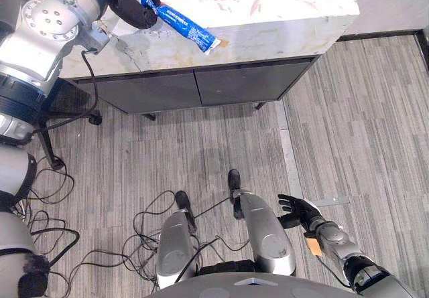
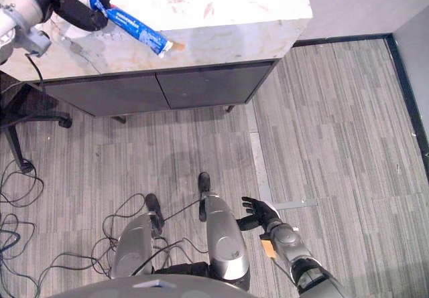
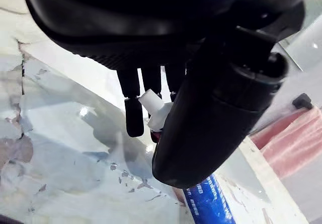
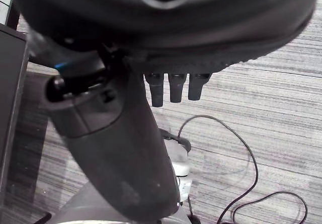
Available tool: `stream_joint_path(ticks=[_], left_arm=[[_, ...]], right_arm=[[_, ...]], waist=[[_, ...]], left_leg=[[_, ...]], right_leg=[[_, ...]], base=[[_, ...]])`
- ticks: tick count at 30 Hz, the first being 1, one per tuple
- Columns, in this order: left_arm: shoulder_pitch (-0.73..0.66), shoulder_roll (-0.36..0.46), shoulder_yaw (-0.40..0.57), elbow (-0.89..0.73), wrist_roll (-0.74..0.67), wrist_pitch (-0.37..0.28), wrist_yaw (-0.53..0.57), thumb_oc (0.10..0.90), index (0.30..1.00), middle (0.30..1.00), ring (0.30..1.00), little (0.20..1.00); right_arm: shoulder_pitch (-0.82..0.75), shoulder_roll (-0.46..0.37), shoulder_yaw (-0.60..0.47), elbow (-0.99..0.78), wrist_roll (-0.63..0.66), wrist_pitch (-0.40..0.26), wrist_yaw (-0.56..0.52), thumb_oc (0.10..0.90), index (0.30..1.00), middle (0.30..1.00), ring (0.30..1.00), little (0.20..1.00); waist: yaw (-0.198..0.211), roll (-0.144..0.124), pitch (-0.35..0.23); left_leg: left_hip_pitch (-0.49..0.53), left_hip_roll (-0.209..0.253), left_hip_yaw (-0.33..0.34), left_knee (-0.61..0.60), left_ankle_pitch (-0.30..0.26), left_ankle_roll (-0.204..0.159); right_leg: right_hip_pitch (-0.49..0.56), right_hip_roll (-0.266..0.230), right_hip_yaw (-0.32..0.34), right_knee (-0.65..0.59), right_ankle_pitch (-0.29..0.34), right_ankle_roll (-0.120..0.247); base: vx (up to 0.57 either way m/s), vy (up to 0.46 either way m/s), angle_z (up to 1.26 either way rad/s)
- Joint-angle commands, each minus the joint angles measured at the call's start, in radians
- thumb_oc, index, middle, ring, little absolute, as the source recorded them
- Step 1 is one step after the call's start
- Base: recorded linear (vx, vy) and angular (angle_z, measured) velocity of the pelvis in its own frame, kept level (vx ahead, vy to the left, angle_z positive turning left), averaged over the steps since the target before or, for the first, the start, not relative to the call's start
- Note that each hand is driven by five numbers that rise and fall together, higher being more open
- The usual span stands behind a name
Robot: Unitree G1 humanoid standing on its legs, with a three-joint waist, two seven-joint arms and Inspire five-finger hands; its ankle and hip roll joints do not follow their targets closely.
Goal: Organize the bathroom.
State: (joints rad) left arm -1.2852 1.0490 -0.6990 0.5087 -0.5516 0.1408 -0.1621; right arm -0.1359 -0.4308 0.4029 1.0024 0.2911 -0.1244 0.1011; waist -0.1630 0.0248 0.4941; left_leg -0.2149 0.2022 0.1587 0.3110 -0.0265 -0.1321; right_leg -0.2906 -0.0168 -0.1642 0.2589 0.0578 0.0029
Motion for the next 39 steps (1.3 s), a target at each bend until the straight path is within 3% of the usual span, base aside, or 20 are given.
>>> stream_joint_path(ticks=[1,5,8,11,18,30,34,39], left_arm=[[0.033,0.015,0.237,-0.022,-0.266,-0.044,0.107,0.400,0.300,0.300,0.300,0.300],[0.175,-0.049,0.399,-0.144,-0.439,-0.023,0.145,0.400,0.300,0.300,0.300,0.300],[0.267,-0.104,0.492,-0.237,-0.440,-0.004,0.191,0.400,0.300,0.300,0.300,0.300],[0.294,-0.116,0.522,-0.270,-0.418,0.032,0.224,0.400,0.300,0.300,0.300,0.300],[0.379,-0.095,0.602,-0.243,-0.541,0.080,0.227,0.400,0.300,0.300,0.300,0.300],[0.515,-0.127,0.755,-0.234,-0.688,0.041,0.246,0.400,0.300,0.300,0.300,0.300],[0.541,-0.113,0.778,-0.221,-0.714,0.044,0.254,0.400,0.300,0.300,0.300,0.300],[0.602,-0.079,0.813,-0.226,-0.741,0.055,0.246,0.400,0.300,0.300,0.300,0.300]], right_arm=[[0.087,-0.027,-0.026,-0.030,0.029,-0.037,-0.006,0.800,0.900,0.900,0.900,0.900],[0.117,-0.001,-0.060,0.003,0.057,-0.038,-0.032,0.800,0.900,0.900,0.900,0.900],[0.140,0.010,-0.092,0.043,0.068,-0.042,-0.049,0.800,0.900,0.900,0.900,0.900],[0.157,0.013,-0.105,0.053,0.055,-0.034,-0.049,0.800,0.900,0.900,0.900,0.900],[0.216,0.020,-0.122,0.062,0.015,-0.025,-0.016,0.800,0.900,0.900,0.900,0.900],[0.275,0.044,-0.141,0.062,0.021,-0.030,-0.030,0.800,0.900,0.900,0.900,0.900],[0.300,0.014,-0.214,0.028,0.103,-0.063,-0.114,0.800,0.900,0.900,0.900,0.900],[0.345,-0.104,-0.447,-0.142,0.248,-0.112,-0.242,0.800,0.900,0.900,0.900,0.900]], waist=[[-0.005,0.004,-0.094],[0.004,-0.006,-0.129],[0.012,-0.019,-0.168],[0.014,-0.033,-0.192],[0.021,-0.063,-0.239],[0.017,-0.079,-0.279],[0.002,-0.083,-0.293],[-0.024,-0.095,-0.307]], left_leg=[[-0.056,0.058,-0.011,0.034,0.109,0.016],[-0.027,0.055,-0.011,0.009,0.103,0.019],[-0.001,0.061,-0.003,-0.012,0.104,0.015],[0.010,0.066,0.002,-0.019,0.105,0.012],[0.038,0.073,0.015,-0.033,0.102,0.008],[0.087,0.073,0.065,-0.100,0.111,0.007],[0.097,0.078,0.086,-0.109,0.122,0.002],[0.101,0.079,0.097,-0.105,0.121,0.001]], right_leg=[[0.065,-0.034,0.024,-0.042,-0.123,0.078],[0.095,-0.024,0.031,-0.060,-0.126,0.076],[0.122,-0.014,0.032,-0.080,-0.129,0.076],[0.142,-0.006,0.035,-0.099,-0.128,0.075],[0.202,0.003,0.036,-0.145,-0.125,0.075],[0.250,0.005,0.019,-0.191,-0.125,0.075],[0.261,0.007,0.019,-0.199,-0.122,0.075],[0.270,0.005,0.022,-0.198,-0.123,0.072]], base=[[0.07,0.017,0.00],[0.08,0.017,0.01],[0.08,0.008,0.02],[0.07,-0.011,-0.04],[0.09,-0.013,-0.09],[0.07,0.023,0.00],[0.07,0.019,-0.03],[0.07,0.008,-0.02]])
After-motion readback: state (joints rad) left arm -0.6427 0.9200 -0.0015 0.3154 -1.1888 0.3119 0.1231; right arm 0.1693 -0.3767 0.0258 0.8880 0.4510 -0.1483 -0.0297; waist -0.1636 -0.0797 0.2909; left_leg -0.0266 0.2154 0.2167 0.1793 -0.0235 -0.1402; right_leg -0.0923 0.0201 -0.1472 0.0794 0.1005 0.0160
